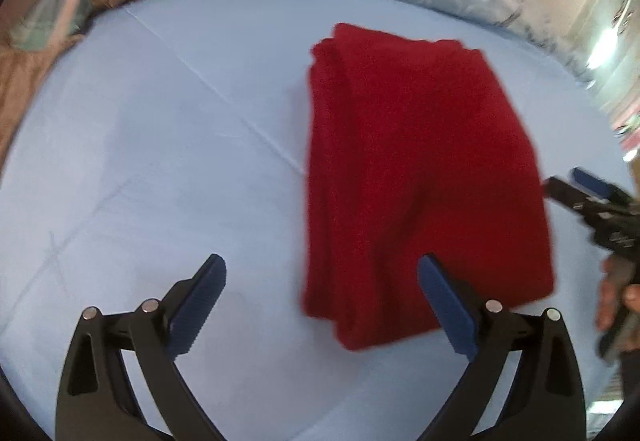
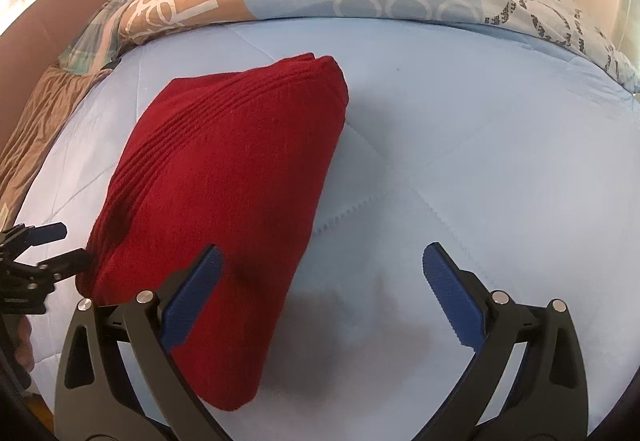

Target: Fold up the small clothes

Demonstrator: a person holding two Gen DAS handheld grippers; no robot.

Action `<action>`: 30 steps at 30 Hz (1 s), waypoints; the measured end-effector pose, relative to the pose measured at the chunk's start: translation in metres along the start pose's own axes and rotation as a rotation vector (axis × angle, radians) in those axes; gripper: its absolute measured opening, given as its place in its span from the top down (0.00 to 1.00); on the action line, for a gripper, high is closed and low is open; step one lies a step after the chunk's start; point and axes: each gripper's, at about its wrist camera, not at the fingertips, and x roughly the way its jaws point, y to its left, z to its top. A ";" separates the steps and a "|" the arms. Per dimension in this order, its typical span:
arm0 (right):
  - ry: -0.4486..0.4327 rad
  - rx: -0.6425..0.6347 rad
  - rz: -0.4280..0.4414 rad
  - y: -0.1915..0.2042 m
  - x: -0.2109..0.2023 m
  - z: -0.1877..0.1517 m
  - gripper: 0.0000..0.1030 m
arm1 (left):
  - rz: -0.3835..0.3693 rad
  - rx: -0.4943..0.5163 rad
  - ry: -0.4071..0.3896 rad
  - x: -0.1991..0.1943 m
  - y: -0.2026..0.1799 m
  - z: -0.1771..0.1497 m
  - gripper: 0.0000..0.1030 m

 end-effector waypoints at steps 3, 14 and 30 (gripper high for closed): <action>0.007 0.004 -0.001 0.001 0.000 -0.004 0.03 | -0.014 0.047 0.018 0.011 -0.007 -0.005 0.05; 0.005 -0.049 -0.019 0.006 0.000 -0.009 0.03 | -0.259 -0.061 0.064 0.057 0.001 0.010 0.06; 0.052 0.064 0.195 -0.005 0.042 0.032 0.04 | -0.094 0.128 0.048 0.059 -0.032 0.008 0.36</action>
